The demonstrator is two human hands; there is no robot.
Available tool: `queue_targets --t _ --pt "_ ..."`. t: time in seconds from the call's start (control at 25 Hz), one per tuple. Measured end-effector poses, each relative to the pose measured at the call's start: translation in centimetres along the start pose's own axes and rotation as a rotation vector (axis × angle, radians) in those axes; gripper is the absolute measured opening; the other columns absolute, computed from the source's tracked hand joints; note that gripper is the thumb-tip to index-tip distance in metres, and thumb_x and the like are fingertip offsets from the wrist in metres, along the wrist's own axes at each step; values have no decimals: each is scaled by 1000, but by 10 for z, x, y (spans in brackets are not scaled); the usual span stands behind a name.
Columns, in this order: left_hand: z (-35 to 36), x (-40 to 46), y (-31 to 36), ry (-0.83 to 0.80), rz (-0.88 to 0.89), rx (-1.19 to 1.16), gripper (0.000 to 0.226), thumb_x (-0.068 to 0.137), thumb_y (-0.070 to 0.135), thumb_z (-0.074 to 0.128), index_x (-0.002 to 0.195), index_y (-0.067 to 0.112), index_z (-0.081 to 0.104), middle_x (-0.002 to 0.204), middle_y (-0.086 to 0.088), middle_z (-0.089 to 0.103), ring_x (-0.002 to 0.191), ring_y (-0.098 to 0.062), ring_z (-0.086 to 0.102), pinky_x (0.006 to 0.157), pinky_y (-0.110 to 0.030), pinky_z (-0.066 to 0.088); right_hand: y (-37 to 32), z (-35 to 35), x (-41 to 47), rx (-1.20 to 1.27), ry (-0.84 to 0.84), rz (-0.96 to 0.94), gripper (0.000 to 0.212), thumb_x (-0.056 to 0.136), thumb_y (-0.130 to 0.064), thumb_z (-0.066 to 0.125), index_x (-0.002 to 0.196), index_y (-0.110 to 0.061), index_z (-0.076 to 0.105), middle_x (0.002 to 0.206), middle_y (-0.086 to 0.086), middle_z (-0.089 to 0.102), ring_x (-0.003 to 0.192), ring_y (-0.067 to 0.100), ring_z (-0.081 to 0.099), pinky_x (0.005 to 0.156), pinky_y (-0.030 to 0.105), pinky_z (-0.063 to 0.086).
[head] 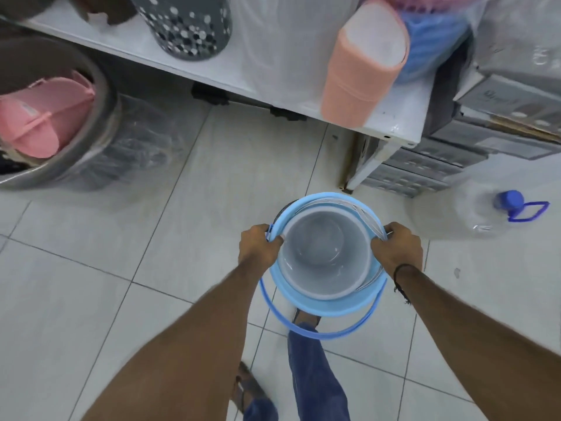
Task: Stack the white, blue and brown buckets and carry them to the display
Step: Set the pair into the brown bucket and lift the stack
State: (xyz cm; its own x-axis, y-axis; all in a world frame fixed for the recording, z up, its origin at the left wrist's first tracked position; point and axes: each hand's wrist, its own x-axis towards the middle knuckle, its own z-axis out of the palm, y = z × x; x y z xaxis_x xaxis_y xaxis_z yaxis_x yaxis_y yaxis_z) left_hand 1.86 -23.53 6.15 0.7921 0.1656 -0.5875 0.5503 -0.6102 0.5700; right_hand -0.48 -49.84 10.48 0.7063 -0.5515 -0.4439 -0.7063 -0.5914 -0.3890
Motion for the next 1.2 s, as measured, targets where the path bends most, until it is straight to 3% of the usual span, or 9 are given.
queue_targets --t 0.16,0.24,0.4,0.48,0.56,0.68,0.8,0.96,1.2 --pt "75 73 -36 22 -153 32 26 84 34 69 106 19 73 86 -9 69 77 -29 68 67 -31 56 35 74 81 -34 -73 10 23 76 -12 67 98 -11 66 90 14 71 79 37 65 71 39 57" --pt "107 105 -57 40 -250 38 48 86 40 68 128 17 63 107 -14 69 92 -31 68 75 -34 57 50 115 115 -52 -117 13 31 78 -14 66 109 -11 63 95 14 71 81 37 66 72 39 56" --pt "149 149 -92 62 -447 30 78 84 59 64 145 16 42 140 -14 45 117 -35 56 94 -43 51 69 177 162 -43 -179 101 54 79 -13 65 130 -8 48 116 15 63 101 38 62 81 38 51" --pt "161 158 -106 -13 -544 -13 72 81 70 57 133 20 54 134 -12 46 114 -34 56 93 -43 52 78 195 179 -55 -267 208 50 80 -13 61 128 -5 48 120 17 59 105 37 60 85 39 50" --pt "165 159 -116 -79 -575 -132 60 80 73 55 107 20 63 113 -11 61 92 -27 62 75 -35 54 85 203 187 -51 -356 277 44 82 -14 58 124 -7 52 118 17 62 98 34 61 86 38 53" --pt "156 147 -122 -75 -504 -141 51 80 72 56 87 22 56 87 -5 63 68 -17 57 57 -26 45 89 196 180 -79 -408 289 36 81 -16 60 116 -8 56 111 14 64 90 32 62 83 40 58" --pt "116 123 -112 -66 -428 -50 53 79 75 54 88 22 54 79 0 58 67 -16 58 55 -26 45 73 171 146 -118 -443 263 34 79 -32 62 107 -13 56 103 10 65 85 28 62 82 40 56" --pt "8 63 -77 -65 -374 -20 53 76 78 52 85 26 57 80 2 59 72 -19 61 64 -33 53 10 98 72 -363 -510 158 62 71 -69 55 112 -23 57 112 8 64 107 33 58 99 46 46" --pt "-207 -45 11 -24 -241 -135 60 62 78 63 83 23 69 89 -7 71 79 -26 70 78 -43 62 -137 -38 -72 81 -485 121 72 64 -52 74 117 -6 61 113 15 66 96 32 66 88 44 58"
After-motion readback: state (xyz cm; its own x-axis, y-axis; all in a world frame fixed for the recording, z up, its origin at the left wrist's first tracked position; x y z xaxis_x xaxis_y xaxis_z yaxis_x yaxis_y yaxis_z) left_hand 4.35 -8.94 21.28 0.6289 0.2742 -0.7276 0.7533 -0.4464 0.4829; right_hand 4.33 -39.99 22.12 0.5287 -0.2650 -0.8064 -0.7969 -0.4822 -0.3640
